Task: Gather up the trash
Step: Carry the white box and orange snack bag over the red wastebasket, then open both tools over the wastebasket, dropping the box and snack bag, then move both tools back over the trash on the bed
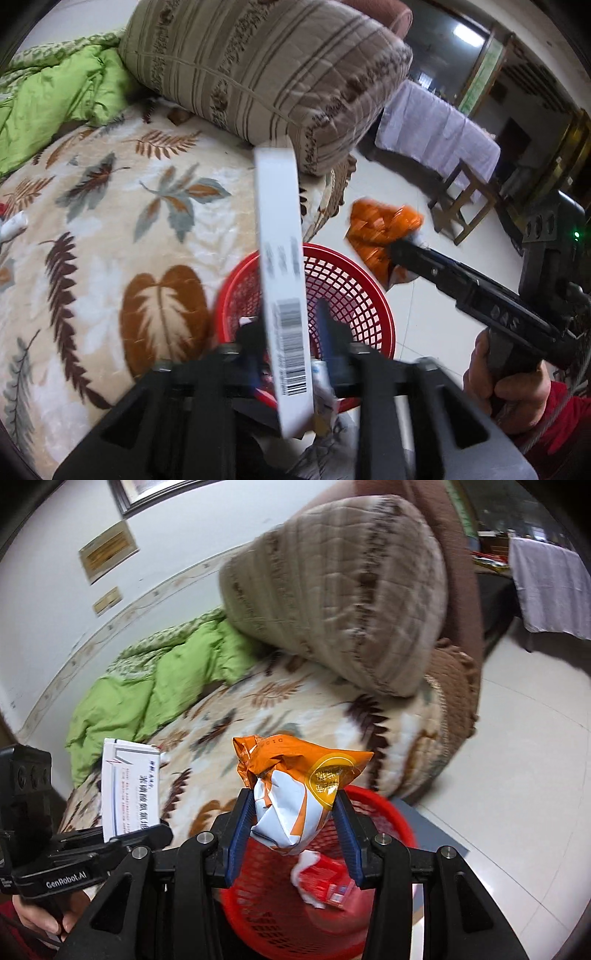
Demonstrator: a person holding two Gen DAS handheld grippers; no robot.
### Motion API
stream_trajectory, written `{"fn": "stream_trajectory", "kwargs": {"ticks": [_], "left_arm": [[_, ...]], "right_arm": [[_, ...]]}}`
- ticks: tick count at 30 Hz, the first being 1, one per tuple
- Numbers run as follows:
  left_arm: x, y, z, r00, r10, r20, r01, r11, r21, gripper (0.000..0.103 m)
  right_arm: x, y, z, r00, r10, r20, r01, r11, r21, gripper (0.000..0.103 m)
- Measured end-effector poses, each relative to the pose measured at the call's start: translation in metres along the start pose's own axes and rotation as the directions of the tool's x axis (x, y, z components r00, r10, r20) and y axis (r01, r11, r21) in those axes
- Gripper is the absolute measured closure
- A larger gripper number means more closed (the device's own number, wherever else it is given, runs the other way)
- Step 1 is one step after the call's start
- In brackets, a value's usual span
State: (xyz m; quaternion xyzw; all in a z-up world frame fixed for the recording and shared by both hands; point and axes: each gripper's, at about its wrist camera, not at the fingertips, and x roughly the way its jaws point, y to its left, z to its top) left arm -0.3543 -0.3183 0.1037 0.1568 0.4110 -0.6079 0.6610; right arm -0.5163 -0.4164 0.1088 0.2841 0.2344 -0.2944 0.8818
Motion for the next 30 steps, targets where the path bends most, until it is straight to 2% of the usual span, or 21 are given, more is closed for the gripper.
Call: {"fn": "stream_trajectory", "kwargs": {"ticks": [1, 2, 3, 7, 10, 13, 16, 19, 23, 25, 26, 30], "left_arm": [[0.001, -0.001, 0.002, 1.000, -0.001, 0.002, 0.001, 1.000, -0.007, 0.055], [0.000, 0.000, 0.003, 1.000, -0.007, 0.006, 0.007, 1.000, -0.015, 0.053], [-0.002, 0.001, 0.003, 1.000, -0.011, 0.011, 0.011, 1.000, -0.019, 0.051], [-0.012, 0.011, 0.002, 0.999, 0.019, 0.029, -0.018, 0.999, -0.044, 0.048], [-0.025, 0.029, -0.003, 0.998, 0.052, 0.044, -0.048, 0.995, -0.084, 0.046], [-0.043, 0.050, -0.013, 0.991, 0.121, 0.062, -0.113, 0.986, -0.122, 0.046], [-0.065, 0.078, -0.025, 0.976, 0.204, 0.078, -0.188, 0.966, -0.176, 0.046], [-0.089, 0.110, -0.037, 0.958, 0.271, 0.097, -0.239, 0.937, -0.255, 0.046], [-0.122, 0.153, -0.057, 0.930, 0.352, 0.109, -0.292, 0.884, -0.365, 0.046], [-0.141, 0.177, -0.070, 0.905, 0.412, 0.109, -0.333, 0.843, -0.423, 0.046], [-0.145, 0.183, -0.073, 0.898, 0.427, 0.108, -0.342, 0.830, -0.440, 0.046], [-0.173, 0.226, -0.093, 0.862, 0.497, 0.104, -0.363, 0.747, -0.556, 0.046]], "right_arm": [[0.002, -0.003, 0.000, 1.000, -0.007, -0.012, 0.007, 1.000, 0.002, 0.048], [0.003, -0.008, 0.000, 1.000, -0.015, -0.019, 0.015, 1.000, 0.007, 0.041], [0.003, -0.011, 0.000, 1.000, -0.018, -0.018, 0.019, 1.000, 0.010, 0.037], [0.003, -0.015, 0.002, 1.000, -0.024, -0.013, 0.024, 1.000, 0.003, 0.037], [0.010, -0.004, 0.004, 1.000, 0.017, -0.020, -0.017, 1.000, -0.010, 0.037], [0.020, 0.019, 0.004, 0.997, 0.073, -0.032, -0.075, 0.996, -0.050, 0.037], [0.032, 0.053, 0.003, 0.990, 0.130, -0.053, -0.136, 0.985, -0.107, 0.037], [0.047, 0.090, 0.003, 0.977, 0.196, -0.083, -0.207, 0.966, -0.156, 0.037], [0.067, 0.132, 0.000, 0.957, 0.261, -0.129, -0.282, 0.939, -0.196, 0.037], [0.076, 0.151, -0.001, 0.948, 0.282, -0.150, -0.310, 0.925, -0.220, 0.037], [0.081, 0.162, -0.003, 0.942, 0.293, -0.163, -0.325, 0.916, -0.234, 0.037], [0.100, 0.202, -0.004, 0.914, 0.337, -0.227, -0.389, 0.886, -0.251, 0.037]]}}
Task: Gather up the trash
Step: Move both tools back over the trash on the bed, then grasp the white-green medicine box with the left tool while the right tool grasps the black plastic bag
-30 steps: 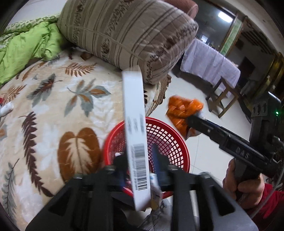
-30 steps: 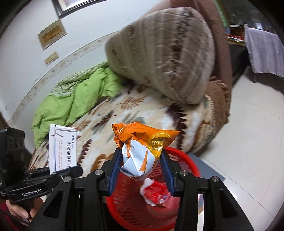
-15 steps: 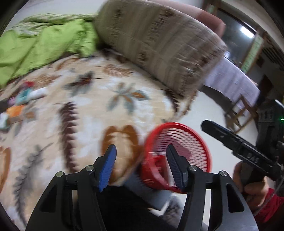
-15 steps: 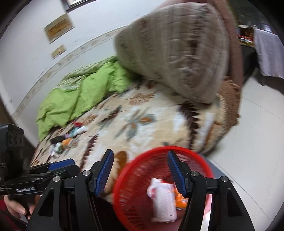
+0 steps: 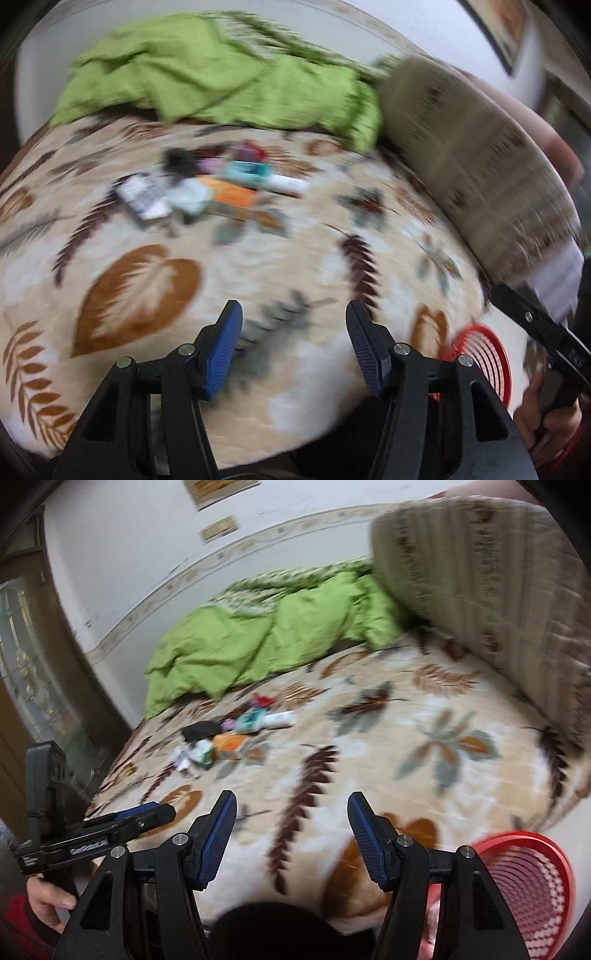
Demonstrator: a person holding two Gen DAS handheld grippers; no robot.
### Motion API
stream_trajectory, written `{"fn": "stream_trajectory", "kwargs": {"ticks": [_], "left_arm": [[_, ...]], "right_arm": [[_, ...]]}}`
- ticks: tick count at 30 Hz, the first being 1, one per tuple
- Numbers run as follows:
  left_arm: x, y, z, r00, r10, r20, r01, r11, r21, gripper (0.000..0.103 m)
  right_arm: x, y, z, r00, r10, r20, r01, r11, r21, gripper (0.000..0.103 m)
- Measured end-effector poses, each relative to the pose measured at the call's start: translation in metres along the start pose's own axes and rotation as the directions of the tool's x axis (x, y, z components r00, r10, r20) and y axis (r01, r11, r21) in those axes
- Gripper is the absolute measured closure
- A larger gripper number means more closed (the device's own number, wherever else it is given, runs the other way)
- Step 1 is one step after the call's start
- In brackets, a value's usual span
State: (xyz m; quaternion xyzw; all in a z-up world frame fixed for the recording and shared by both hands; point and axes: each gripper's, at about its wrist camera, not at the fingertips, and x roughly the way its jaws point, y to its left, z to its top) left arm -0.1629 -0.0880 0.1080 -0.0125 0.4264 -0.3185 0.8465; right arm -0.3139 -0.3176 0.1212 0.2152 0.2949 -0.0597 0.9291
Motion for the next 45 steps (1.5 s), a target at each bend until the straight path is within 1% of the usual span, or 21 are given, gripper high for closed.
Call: {"fn": "stream_trajectory", "kwargs": {"ticks": [5, 7, 9, 14, 17, 19, 21, 23, 24, 25, 28, 30, 32, 33, 35, 36, 37, 39, 41, 43, 45], "left_arm": [[-0.001, 0.056, 0.010, 0.994, 0.100, 0.042, -0.094, 0.989, -0.118, 0.046], [0.001, 0.080, 0.013, 0.991, 0.130, 0.045, -0.120, 0.978, -0.171, 0.046], [0.005, 0.106, 0.017, 0.984, 0.171, 0.045, -0.156, 0.961, -0.230, 0.046], [0.017, 0.148, 0.020, 0.967, 0.249, 0.058, -0.223, 0.931, -0.288, 0.046], [0.027, 0.164, 0.018, 0.963, 0.261, 0.063, -0.230, 0.923, -0.307, 0.046], [0.032, 0.170, 0.017, 0.962, 0.268, 0.050, -0.240, 0.921, -0.306, 0.046], [0.035, 0.179, 0.019, 0.966, 0.253, 0.046, -0.224, 0.917, -0.331, 0.046], [0.034, 0.183, 0.021, 0.965, 0.255, 0.057, -0.222, 0.916, -0.333, 0.046], [0.034, 0.184, 0.022, 0.964, 0.259, 0.060, -0.225, 0.917, -0.330, 0.046], [0.035, 0.184, 0.022, 0.964, 0.257, 0.061, -0.224, 0.917, -0.330, 0.046], [0.037, 0.187, 0.022, 0.972, 0.229, 0.052, -0.199, 0.920, -0.339, 0.046], [0.039, 0.187, 0.022, 0.976, 0.214, 0.045, -0.187, 0.922, -0.338, 0.046], [0.040, 0.187, 0.023, 0.977, 0.208, 0.045, -0.181, 0.925, -0.334, 0.046], [0.041, 0.186, 0.023, 0.977, 0.206, 0.045, -0.181, 0.926, -0.330, 0.046], [0.040, 0.186, 0.023, 0.978, 0.202, 0.045, -0.176, 0.928, -0.330, 0.046], [0.040, 0.186, 0.023, 0.979, 0.200, 0.046, -0.174, 0.927, -0.332, 0.046], [0.040, 0.187, 0.023, 0.979, 0.200, 0.047, -0.173, 0.926, -0.336, 0.046], [0.039, 0.188, 0.022, 0.980, 0.195, 0.049, -0.167, 0.923, -0.347, 0.046], [0.037, 0.191, 0.022, 0.979, 0.198, 0.051, -0.168, 0.920, -0.355, 0.046], [0.035, 0.194, 0.021, 0.979, 0.197, 0.053, -0.165, 0.917, -0.364, 0.046], [0.033, 0.198, 0.020, 0.981, 0.188, 0.056, -0.153, 0.911, -0.383, 0.046]], "right_arm": [[0.040, 0.030, 0.019, 0.995, 0.069, -0.072, -0.070, 0.998, -0.005, 0.037], [0.058, 0.043, 0.027, 0.991, 0.089, -0.101, -0.090, 0.996, -0.007, 0.037], [0.079, 0.054, 0.037, 0.986, 0.101, -0.129, -0.102, 0.995, -0.006, 0.037], [0.140, 0.081, 0.065, 0.967, 0.156, -0.204, -0.149, 0.988, 0.048, 0.037], [0.180, 0.101, 0.085, 0.952, 0.182, -0.245, -0.172, 0.983, 0.059, 0.037], [0.211, 0.114, 0.098, 0.942, 0.196, -0.272, -0.183, 0.980, 0.071, 0.037], [0.246, 0.125, 0.110, 0.926, 0.214, -0.312, -0.194, 0.976, 0.096, 0.037], [0.282, 0.133, 0.117, 0.913, 0.214, -0.349, -0.181, 0.976, 0.125, 0.037], [0.302, 0.136, 0.119, 0.903, 0.207, -0.376, -0.167, 0.976, 0.136, 0.037], [0.319, 0.138, 0.121, 0.899, 0.190, -0.394, -0.143, 0.979, 0.144, 0.037], [0.357, 0.146, 0.122, 0.883, 0.173, -0.436, -0.118, 0.982, 0.150, 0.037], [0.378, 0.154, 0.120, 0.872, 0.136, -0.470, -0.087, 0.988, 0.125, 0.037], [0.391, 0.163, 0.118, 0.866, 0.095, -0.491, -0.066, 0.995, 0.076, 0.037], [0.395, 0.166, 0.117, 0.863, 0.068, -0.500, -0.054, 0.998, 0.041, 0.046], [0.396, 0.166, 0.113, 0.862, 0.066, -0.503, -0.068, 0.998, 0.015, 0.056], [0.394, 0.166, 0.111, 0.862, 0.061, -0.503, -0.066, 0.998, 0.007, 0.060], [0.391, 0.165, 0.109, 0.863, 0.061, -0.502, -0.072, 0.997, -0.001, 0.062], [0.386, 0.160, 0.103, 0.860, 0.084, -0.504, -0.092, 0.996, 0.010, 0.068], [0.376, 0.156, 0.094, 0.855, 0.114, -0.507, -0.119, 0.993, 0.023, 0.070], [0.361, 0.156, 0.082, 0.846, 0.156, -0.510, -0.159, 0.987, 0.039, 0.071], [0.341, 0.156, 0.065, 0.831, 0.203, -0.519, -0.205, 0.977, 0.053, 0.071]]}}
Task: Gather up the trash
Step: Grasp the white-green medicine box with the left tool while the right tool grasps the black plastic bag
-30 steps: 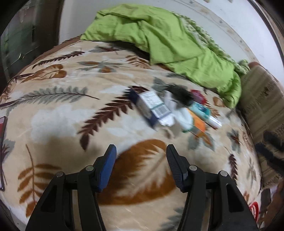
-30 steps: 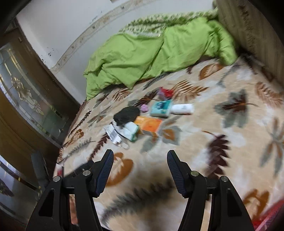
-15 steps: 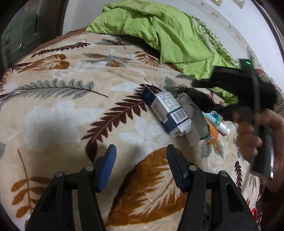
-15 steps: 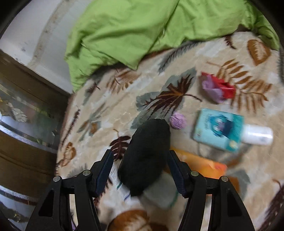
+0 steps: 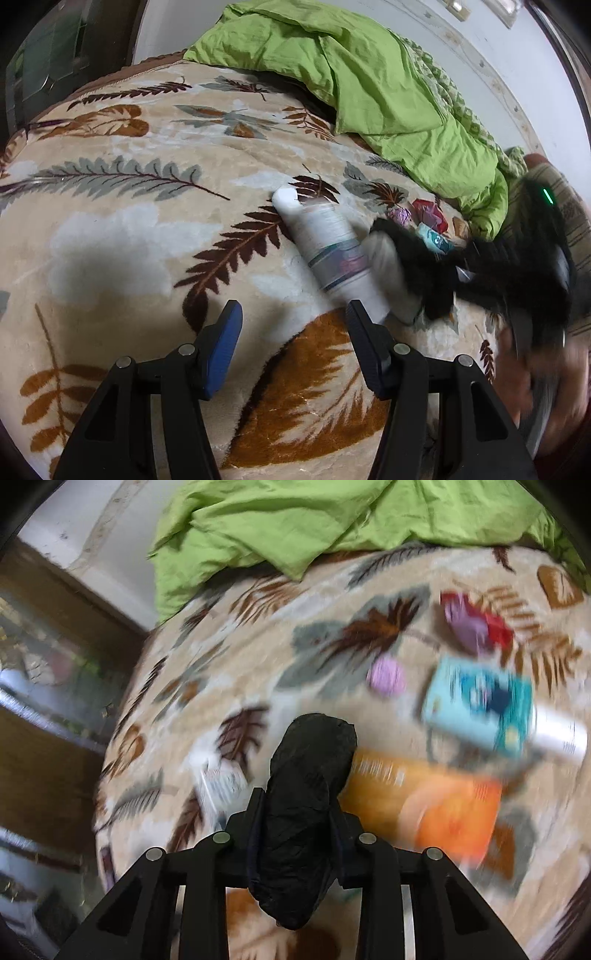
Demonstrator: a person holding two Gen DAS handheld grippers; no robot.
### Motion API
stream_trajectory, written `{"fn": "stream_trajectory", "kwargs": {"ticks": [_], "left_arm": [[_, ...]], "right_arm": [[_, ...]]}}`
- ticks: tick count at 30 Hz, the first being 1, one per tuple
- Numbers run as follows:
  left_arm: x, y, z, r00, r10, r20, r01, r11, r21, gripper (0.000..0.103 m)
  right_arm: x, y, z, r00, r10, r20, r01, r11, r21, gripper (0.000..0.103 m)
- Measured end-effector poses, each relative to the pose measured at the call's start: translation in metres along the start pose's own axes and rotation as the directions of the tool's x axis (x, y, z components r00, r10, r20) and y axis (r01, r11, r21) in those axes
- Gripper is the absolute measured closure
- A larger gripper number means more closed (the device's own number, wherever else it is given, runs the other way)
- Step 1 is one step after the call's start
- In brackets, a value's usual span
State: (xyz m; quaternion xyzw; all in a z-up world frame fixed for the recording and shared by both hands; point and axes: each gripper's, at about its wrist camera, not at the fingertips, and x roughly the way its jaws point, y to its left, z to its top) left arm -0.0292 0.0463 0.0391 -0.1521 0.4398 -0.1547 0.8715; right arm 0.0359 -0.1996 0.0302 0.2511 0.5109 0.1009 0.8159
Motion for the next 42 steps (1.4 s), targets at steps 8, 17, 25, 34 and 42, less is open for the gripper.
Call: {"fn": "stream_trajectory", "kwargs": {"ticks": [8, 17, 25, 34, 42], "left_arm": [[-0.001, 0.007, 0.005, 1.000, -0.026, 0.012, 0.027, 0.998, -0.052, 0.046], [0.027, 0.004, 0.027, 0.997, -0.067, -0.030, 0.062, 0.987, -0.147, 0.046], [0.069, -0.018, 0.046, 0.994, 0.076, -0.080, -0.083, 0.992, -0.092, 0.054], [0.063, -0.004, 0.045, 0.996, 0.053, -0.067, -0.059, 0.995, -0.083, 0.066], [0.031, -0.027, 0.035, 0.997, 0.065, 0.050, -0.066, 0.998, 0.015, 0.068]], "right_arm": [[-0.058, 0.023, -0.082, 0.987, 0.076, 0.140, -0.055, 0.988, -0.144, 0.073], [-0.086, 0.006, -0.113, 0.927, 0.056, 0.371, 0.006, 0.986, -0.164, 0.073], [-0.091, 0.006, -0.104, 0.907, 0.072, 0.415, 0.003, 0.984, -0.177, 0.073], [-0.088, 0.008, -0.106, 0.914, 0.098, 0.394, -0.024, 0.982, -0.190, 0.073], [-0.088, 0.018, -0.111, 0.914, 0.081, 0.399, 0.011, 0.974, -0.225, 0.073]]}}
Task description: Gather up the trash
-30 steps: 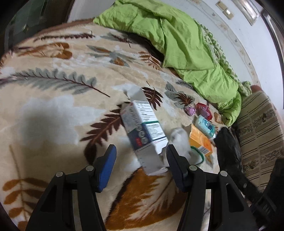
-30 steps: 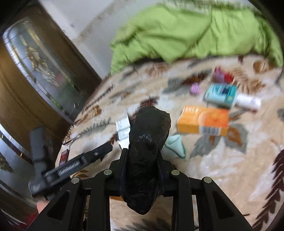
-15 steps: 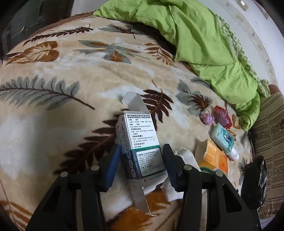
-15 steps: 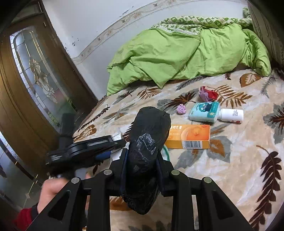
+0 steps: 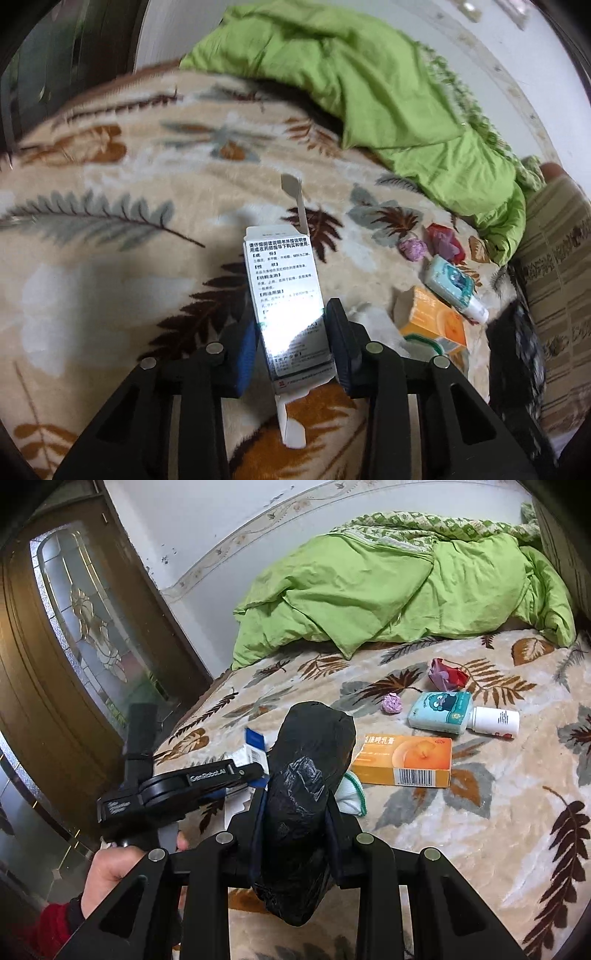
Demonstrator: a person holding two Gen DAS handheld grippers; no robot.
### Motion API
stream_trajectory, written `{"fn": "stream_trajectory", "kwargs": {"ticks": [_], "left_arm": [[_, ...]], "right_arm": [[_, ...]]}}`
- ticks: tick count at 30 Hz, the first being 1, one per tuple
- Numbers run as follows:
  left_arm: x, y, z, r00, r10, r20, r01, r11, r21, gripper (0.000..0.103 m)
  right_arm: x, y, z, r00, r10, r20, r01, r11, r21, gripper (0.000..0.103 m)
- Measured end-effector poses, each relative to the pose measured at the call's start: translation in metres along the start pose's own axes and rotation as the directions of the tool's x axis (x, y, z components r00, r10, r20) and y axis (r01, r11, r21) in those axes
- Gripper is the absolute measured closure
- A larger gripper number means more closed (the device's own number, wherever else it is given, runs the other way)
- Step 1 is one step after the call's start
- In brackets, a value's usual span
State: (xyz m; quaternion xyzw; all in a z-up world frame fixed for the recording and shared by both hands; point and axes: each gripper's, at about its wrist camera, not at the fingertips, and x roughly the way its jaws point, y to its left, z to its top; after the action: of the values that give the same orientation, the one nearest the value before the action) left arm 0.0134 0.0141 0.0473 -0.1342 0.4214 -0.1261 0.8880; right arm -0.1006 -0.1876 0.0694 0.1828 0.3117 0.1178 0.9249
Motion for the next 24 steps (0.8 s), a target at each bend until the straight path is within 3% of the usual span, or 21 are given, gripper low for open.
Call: {"fn": "stream_trajectory", "kwargs": {"ticks": [7, 13, 24], "left_arm": [[-0.034, -0.011, -0.023, 0.999, -0.025, 0.023, 0.024, 0.998, 0.051, 0.068], [-0.076, -0.026, -0.056, 0.998, -0.044, 0.048, 0.037, 0.988, 0.148, 0.068], [-0.122, -0.031, -0.098, 0.994, -0.077, 0.073, 0.060, 0.974, 0.219, 0.068]], "right_arm": [[-0.012, 0.001, -0.004, 0.998, -0.054, 0.025, 0.054, 0.999, -0.003, 0.073], [-0.038, 0.005, -0.011, 0.993, -0.099, 0.066, 0.100, 0.995, -0.021, 0.073], [-0.073, 0.012, -0.039, 0.991, -0.118, 0.065, 0.120, 0.992, -0.032, 0.073]]}}
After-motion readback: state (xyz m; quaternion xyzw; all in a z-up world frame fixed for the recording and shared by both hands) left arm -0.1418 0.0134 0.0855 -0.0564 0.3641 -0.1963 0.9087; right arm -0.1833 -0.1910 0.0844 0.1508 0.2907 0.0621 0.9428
